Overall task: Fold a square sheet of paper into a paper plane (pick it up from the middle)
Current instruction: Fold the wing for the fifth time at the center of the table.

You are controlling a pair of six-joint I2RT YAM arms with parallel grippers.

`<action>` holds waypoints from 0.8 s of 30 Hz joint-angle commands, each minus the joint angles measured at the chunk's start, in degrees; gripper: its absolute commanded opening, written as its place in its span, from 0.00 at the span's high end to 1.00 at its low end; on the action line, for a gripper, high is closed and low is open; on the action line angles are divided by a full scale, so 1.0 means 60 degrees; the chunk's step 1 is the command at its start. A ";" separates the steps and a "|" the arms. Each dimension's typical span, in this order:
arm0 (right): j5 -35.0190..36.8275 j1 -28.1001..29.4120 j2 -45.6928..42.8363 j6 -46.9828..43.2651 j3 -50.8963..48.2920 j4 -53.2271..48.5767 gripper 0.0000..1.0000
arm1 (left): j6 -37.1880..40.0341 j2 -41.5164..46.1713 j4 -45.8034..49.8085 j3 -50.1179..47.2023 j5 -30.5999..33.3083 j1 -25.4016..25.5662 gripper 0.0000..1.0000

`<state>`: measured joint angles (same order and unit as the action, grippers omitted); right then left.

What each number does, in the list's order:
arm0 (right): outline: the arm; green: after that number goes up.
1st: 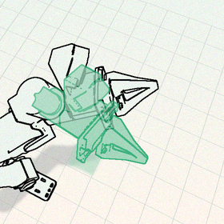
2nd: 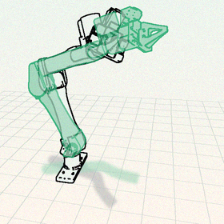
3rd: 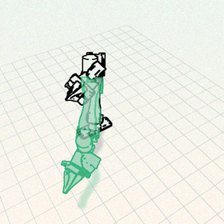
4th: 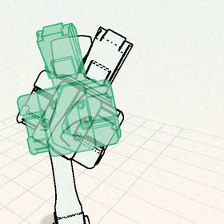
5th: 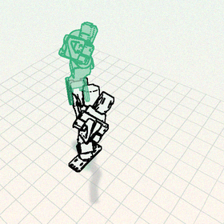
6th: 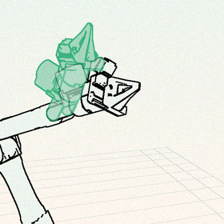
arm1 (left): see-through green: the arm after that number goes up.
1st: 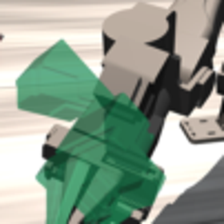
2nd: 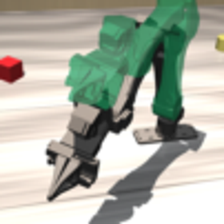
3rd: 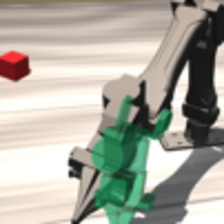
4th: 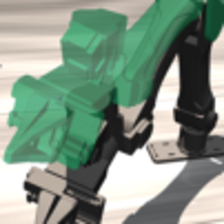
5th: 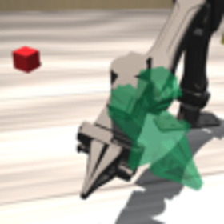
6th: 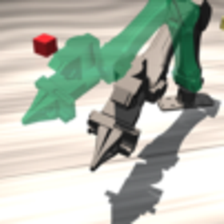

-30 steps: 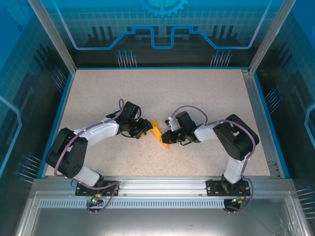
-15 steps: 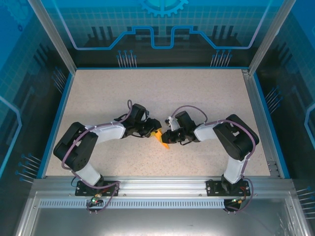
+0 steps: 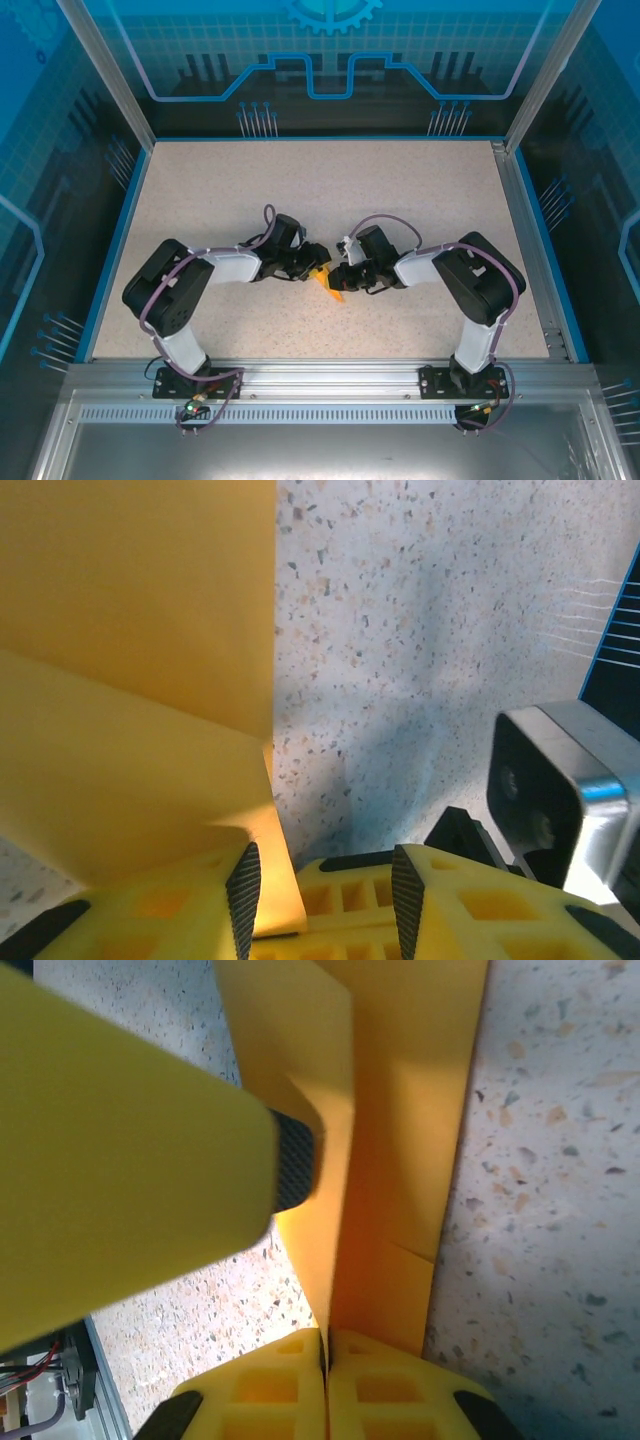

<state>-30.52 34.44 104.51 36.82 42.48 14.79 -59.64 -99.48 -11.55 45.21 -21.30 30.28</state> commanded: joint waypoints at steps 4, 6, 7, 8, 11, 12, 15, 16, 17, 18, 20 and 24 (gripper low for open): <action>0.0577 0.0032 0.0317 0.0104 -0.0067 -0.0956 0.88 | 0.0351 -0.0412 0.0177 0.0331 0.0003 0.0076 0.56; 0.0600 0.0031 0.0096 0.0089 0.0007 -0.1073 0.85 | 0.0404 -0.0409 0.0239 0.0355 0.0035 0.0072 0.56; 0.0607 0.0032 0.0012 0.0089 0.0036 -0.1127 0.83 | 0.0425 -0.0410 0.0267 0.0364 0.0043 0.0087 0.56; 0.0583 0.0032 -0.0065 0.0076 0.0079 -0.1186 0.83 | 0.0454 -0.0403 0.0284 0.0374 0.0038 0.0074 0.56; 0.0502 0.0025 -0.0249 0.0097 0.0200 -0.1307 0.82 | 0.0476 -0.0437 0.0313 0.0415 0.0025 0.0069 0.56; 0.0504 0.0018 -0.0329 0.0131 0.0221 -0.1321 0.81 | 0.0476 -0.0430 0.0314 0.0428 0.0006 0.0078 0.56; 0.0595 -0.0015 -0.0508 0.0238 0.0258 -0.1417 0.81 | 0.0502 -0.0403 0.0343 0.0434 -0.0010 0.0079 0.56; 0.0636 -0.0021 -0.0567 0.0285 0.0259 -0.1424 0.81 | 0.0519 -0.0399 0.0343 0.0434 -0.0017 0.0075 0.56; 0.0652 -0.0036 -0.0585 0.0329 0.0227 -0.1424 0.81 | 0.0520 -0.0404 0.0343 0.0447 -0.0030 0.0083 0.56; 0.0663 -0.0068 -0.0634 0.0383 0.0188 -0.1396 0.81 | 0.0524 -0.0398 0.0364 0.0460 -0.0045 0.0071 0.56; 0.0630 -0.0128 -0.0672 0.0505 0.0088 -0.1269 0.80 | 0.0543 -0.0412 0.0390 0.0497 -0.0065 0.0078 0.56; 0.0464 -0.0220 -0.0818 0.0765 -0.0145 -0.0886 0.80 | 0.0579 -0.0425 0.0442 0.0507 -0.0083 0.0079 0.56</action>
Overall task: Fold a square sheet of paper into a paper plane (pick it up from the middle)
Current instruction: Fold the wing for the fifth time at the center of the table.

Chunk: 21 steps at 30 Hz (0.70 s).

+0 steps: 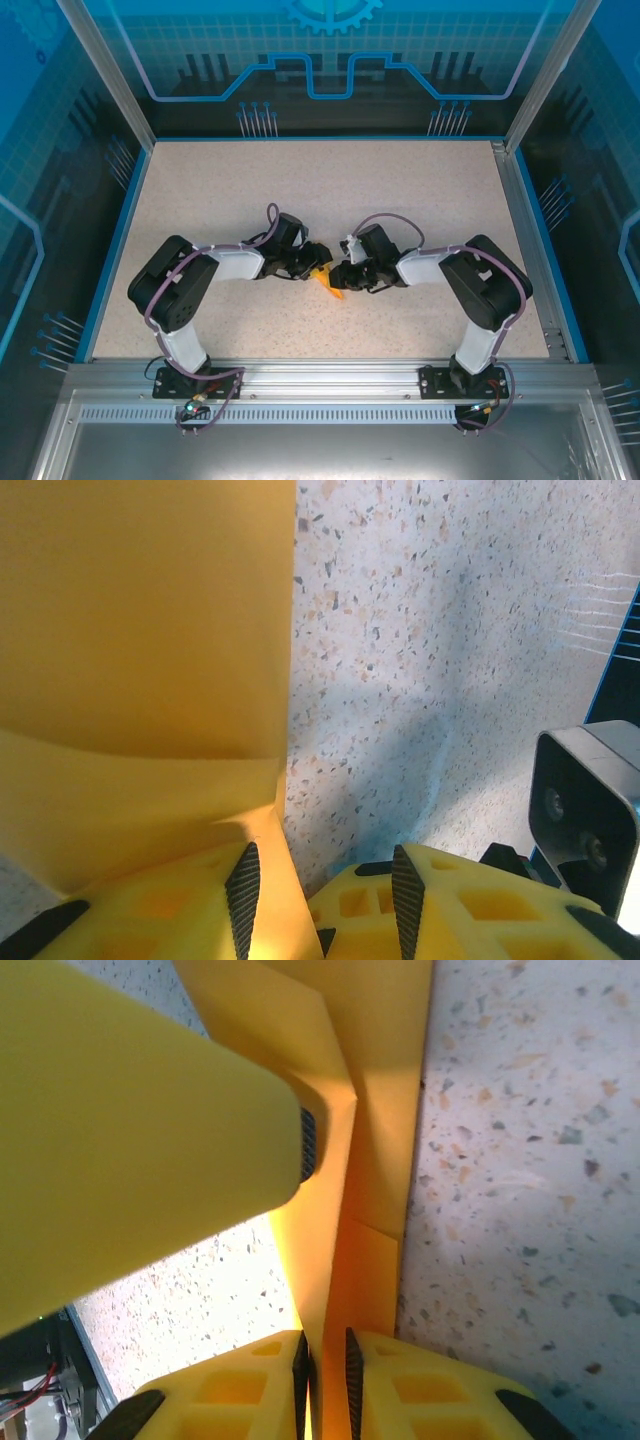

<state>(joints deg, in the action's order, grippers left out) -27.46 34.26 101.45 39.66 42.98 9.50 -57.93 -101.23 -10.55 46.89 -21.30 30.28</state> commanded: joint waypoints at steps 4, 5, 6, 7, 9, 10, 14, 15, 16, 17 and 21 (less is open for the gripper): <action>-0.0193 -0.0246 -0.0328 0.0425 -0.0191 0.0124 0.79 | 0.0292 -0.0093 0.0268 0.0192 -0.0068 0.0075 0.56; -0.0173 -0.0243 -0.0354 0.0428 -0.0169 0.0126 0.79 | 0.0284 -0.0104 0.0282 0.0183 -0.0069 0.0073 0.56; -0.0174 -0.0261 -0.0342 0.0457 -0.0168 0.0174 0.79 | 0.0283 -0.0091 0.0292 0.0188 -0.0076 0.0086 0.56; -0.0207 -0.0263 -0.0334 0.0465 -0.0151 0.0197 0.79 | 0.0287 -0.0085 0.0293 0.0190 -0.0068 0.0078 0.56; -0.0331 -0.0252 -0.0237 0.0465 -0.0090 0.0236 0.81 | 0.0279 -0.0077 0.0251 0.0164 -0.0067 0.0092 0.56; -0.0370 -0.0247 -0.0191 0.0451 -0.0060 0.0248 0.83 | 0.0265 -0.0087 0.0252 0.0166 -0.0081 0.0085 0.56; -0.0296 -0.0264 -0.0001 0.0314 -0.0137 0.0157 0.91 | 0.0218 -0.0023 0.0278 0.0212 -0.0098 0.0076 0.56; -0.0251 -0.0248 0.0093 0.0256 -0.0172 0.0101 0.92 | 0.0214 0.0030 0.0302 0.0239 -0.0110 0.0079 0.55; -0.0237 -0.0249 0.0168 0.0222 -0.0216 0.0076 0.93 | 0.0231 0.0079 0.0361 0.0293 -0.0112 0.0075 0.55; -0.0227 -0.0237 0.0264 0.0220 -0.0281 0.0114 0.93 | 0.0274 0.0189 0.0501 0.0365 -0.0098 0.0057 0.54; -0.0246 -0.0218 0.0479 0.0333 -0.0553 0.0365 0.94 | 0.0329 0.0668 0.0858 0.0542 -0.0083 -0.0065 0.46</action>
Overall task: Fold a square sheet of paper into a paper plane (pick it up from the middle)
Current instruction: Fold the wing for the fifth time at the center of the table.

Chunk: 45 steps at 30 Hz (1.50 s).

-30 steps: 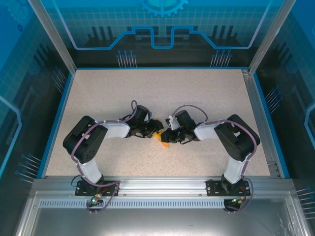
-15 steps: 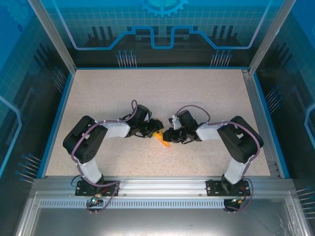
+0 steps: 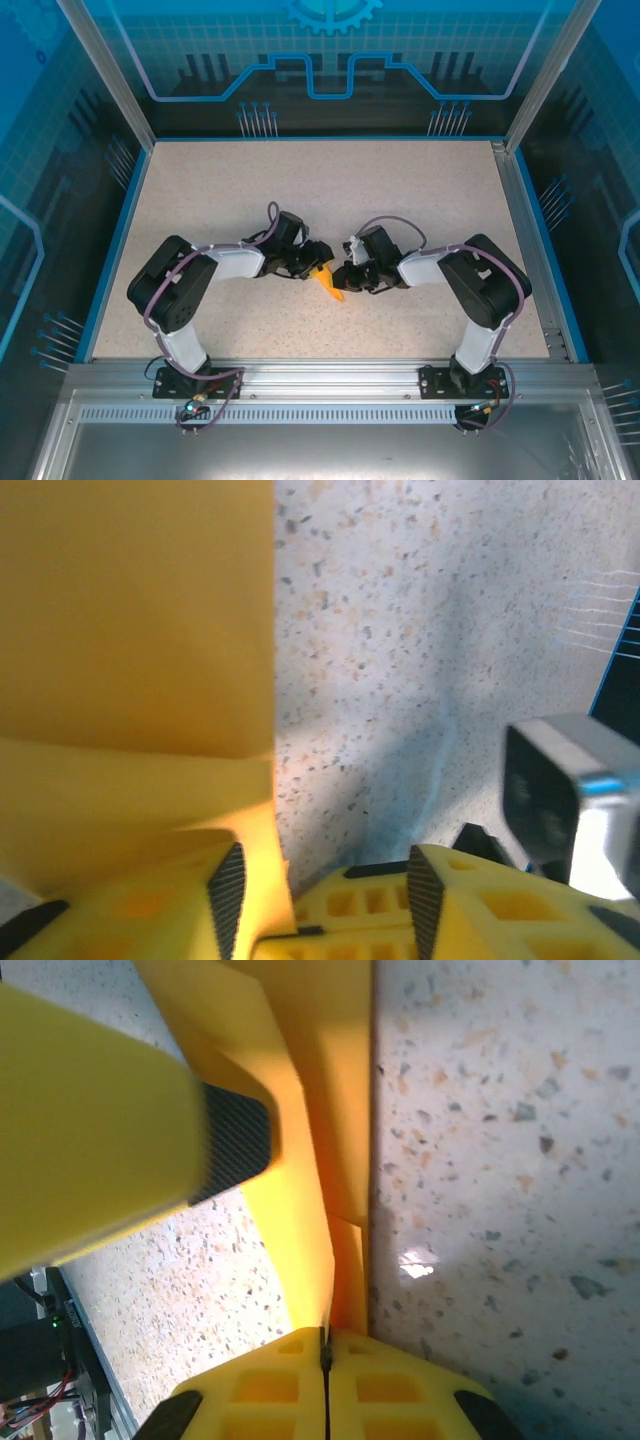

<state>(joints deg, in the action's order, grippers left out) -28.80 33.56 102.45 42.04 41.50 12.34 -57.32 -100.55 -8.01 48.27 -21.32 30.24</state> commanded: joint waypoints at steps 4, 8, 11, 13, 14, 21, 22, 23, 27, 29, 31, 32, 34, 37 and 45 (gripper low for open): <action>0.0138 -0.0112 0.0349 0.0001 -0.0363 -0.0153 0.95 | 0.0253 0.1182 0.0718 0.0302 -0.0101 -0.0151 0.43; 0.0081 -0.0104 0.0480 0.0098 -0.0216 -0.0333 0.95 | 0.0369 0.1611 0.0938 0.0156 -0.0144 -0.0153 0.42; 0.0245 -0.0101 0.0516 0.0145 -0.0183 -0.0529 0.95 | 0.0379 0.1704 0.0706 -0.0087 -0.0293 -0.0132 0.42; 0.0280 -0.0100 0.0513 0.0141 -0.0149 -0.0653 0.95 | 0.0383 0.1586 0.0468 -0.0204 -0.0420 -0.0101 0.43; 0.0334 -0.0106 0.0532 0.0141 -0.0134 -0.0717 0.95 | 0.0362 0.1509 0.0321 -0.0246 -0.0481 -0.0055 0.43; 0.0421 -0.0100 0.0693 0.0280 -0.0170 -0.0740 0.95 | 0.0132 0.0650 -0.0388 -0.0136 -0.0464 0.0088 0.44; 0.0411 -0.0101 0.0731 0.0296 -0.0171 -0.0702 0.95 | 0.0133 0.0530 -0.0479 -0.0099 -0.0466 0.0101 0.44; 0.0391 -0.0100 0.0772 0.0316 -0.0166 -0.0691 0.95 | 0.0112 0.0428 -0.0545 -0.0064 -0.0482 0.0101 0.44; 0.0423 -0.0102 0.0858 0.0390 -0.0222 -0.0625 0.96 | 0.0222 0.0033 -0.0536 0.0128 -0.0504 0.0102 0.44; 0.0404 -0.0103 0.0871 0.0448 -0.0267 -0.0577 0.95 | 0.0232 -0.0163 -0.0580 0.0151 -0.0517 0.0102 0.45; 0.0390 -0.0088 0.0841 0.0438 -0.0280 -0.0568 0.95 | 0.0264 -0.0366 -0.0533 0.0172 -0.0505 0.0097 0.45; 0.0383 -0.0091 0.0821 0.0405 -0.0293 -0.0588 0.95 | 0.0244 -0.0481 -0.0448 0.0189 -0.0461 0.0094 0.45; 0.0376 -0.0091 0.0750 0.0321 -0.0280 -0.0627 0.95 | 0.0223 -0.0694 -0.0326 0.0165 -0.0396 0.0092 0.46; 0.0312 -0.0064 0.0572 0.0202 -0.0281 -0.0690 0.93 | 0.0161 -0.0905 -0.0116 0.0050 -0.0276 0.0099 0.48; 0.0100 -0.0055 -0.0283 -0.0004 -0.0207 -0.1161 0.90 | 0.0307 -0.0808 0.0103 -0.0305 -0.0050 0.0082 0.50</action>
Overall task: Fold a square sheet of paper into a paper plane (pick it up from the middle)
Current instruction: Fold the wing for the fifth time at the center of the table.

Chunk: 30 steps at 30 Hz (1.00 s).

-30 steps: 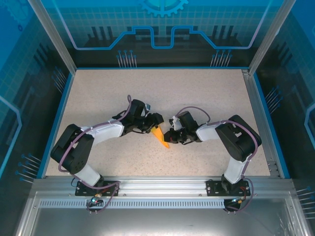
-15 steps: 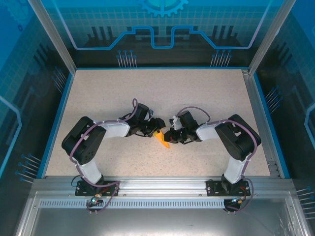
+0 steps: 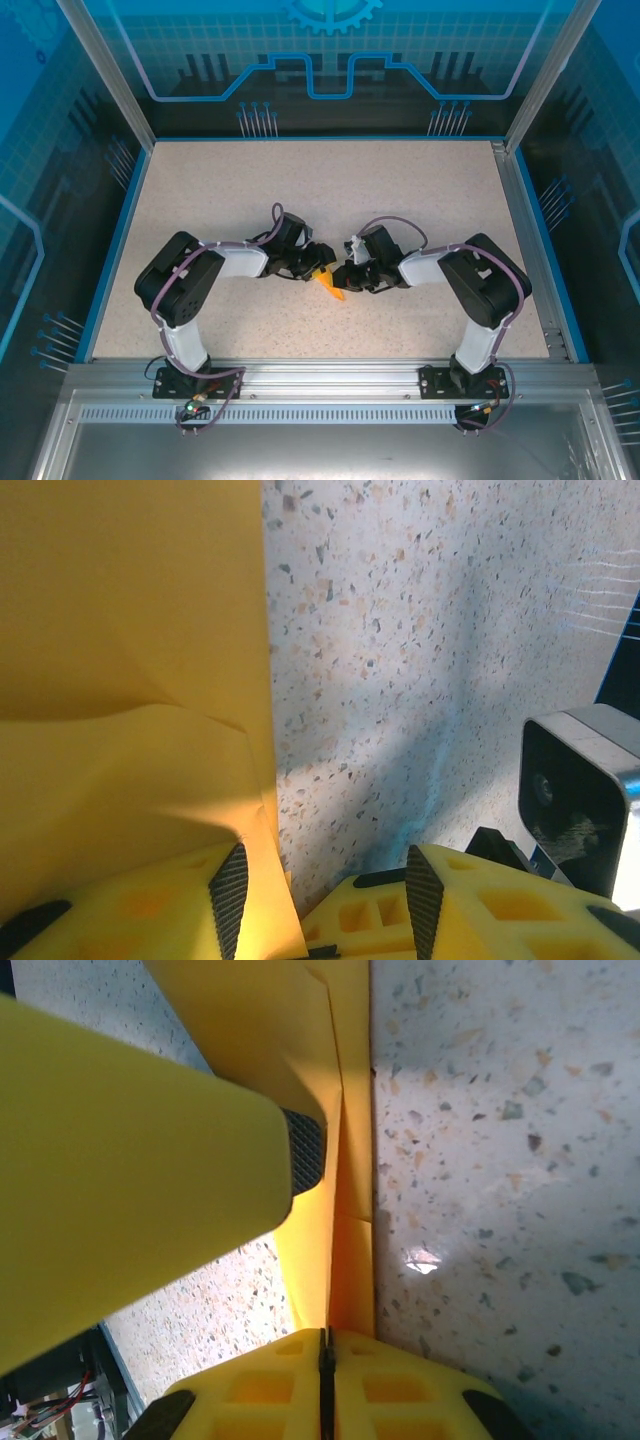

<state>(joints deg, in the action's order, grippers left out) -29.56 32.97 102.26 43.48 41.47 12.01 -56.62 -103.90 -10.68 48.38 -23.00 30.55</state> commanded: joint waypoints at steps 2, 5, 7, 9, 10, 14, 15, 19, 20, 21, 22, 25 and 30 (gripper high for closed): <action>0.0182 0.0042 -0.0394 -0.0258 -0.0222 -0.1129 0.89 | 0.0205 -0.0256 0.0556 -0.0329 0.0202 0.0035 0.50; 0.0066 0.0055 -0.0513 -0.0275 -0.0218 -0.1156 0.88 | 0.0208 -0.0264 0.0548 -0.0309 0.0187 0.0039 0.50; -0.0029 0.0056 -0.0612 -0.0275 -0.0259 -0.1096 0.88 | 0.0208 -0.0264 0.0535 -0.0279 0.0154 0.0030 0.50; -0.0068 0.0063 -0.0707 -0.0312 -0.0277 -0.1073 0.89 | 0.0216 -0.0269 0.0534 -0.0280 0.0122 0.0036 0.50; -0.0094 0.0085 -0.0737 -0.0371 -0.0262 -0.1118 0.90 | 0.0218 -0.0256 0.0569 -0.0274 0.0137 0.0030 0.50; -0.0103 0.0304 -0.0681 -0.0848 -0.0164 -0.1382 0.93 | 0.0152 -0.0256 0.0586 -0.0298 0.0148 0.0041 0.50; -0.0045 0.0398 -0.0618 -0.0996 -0.0110 -0.1508 0.93 | 0.0124 -0.0233 0.0578 -0.0302 0.0155 0.0044 0.50; 0.0497 0.0887 -0.0257 -0.1502 -0.0018 -0.2034 0.95 | 0.0008 -0.0175 0.0622 -0.0358 0.0232 0.0033 0.50; 0.0604 0.0966 -0.0188 -0.1582 -0.0060 -0.2045 0.95 | -0.0039 -0.0174 0.0643 -0.0363 0.0253 0.0025 0.50; 0.0639 0.1012 -0.0130 -0.1650 -0.0097 -0.2080 0.95 | -0.0078 -0.0176 0.0651 -0.0371 0.0262 0.0027 0.50; 0.0678 0.1056 -0.0073 -0.1714 -0.0101 -0.2152 0.95 | -0.0113 -0.0174 0.0651 -0.0372 0.0272 0.0036 0.50; 0.0729 0.1168 -0.0029 -0.1827 -0.0158 -0.2229 0.95 | -0.0202 -0.0187 0.0680 -0.0380 0.0289 0.0032 0.51; 0.0843 0.1144 -0.0434 -0.1536 -0.0228 -0.2371 0.90 | -0.0235 -0.0189 0.0804 -0.0351 0.0312 0.0031 0.51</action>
<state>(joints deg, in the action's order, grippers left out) -25.45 38.02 99.79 34.46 41.74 5.80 -57.08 -103.90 -10.81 48.12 -23.42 30.65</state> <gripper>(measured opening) 0.095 0.494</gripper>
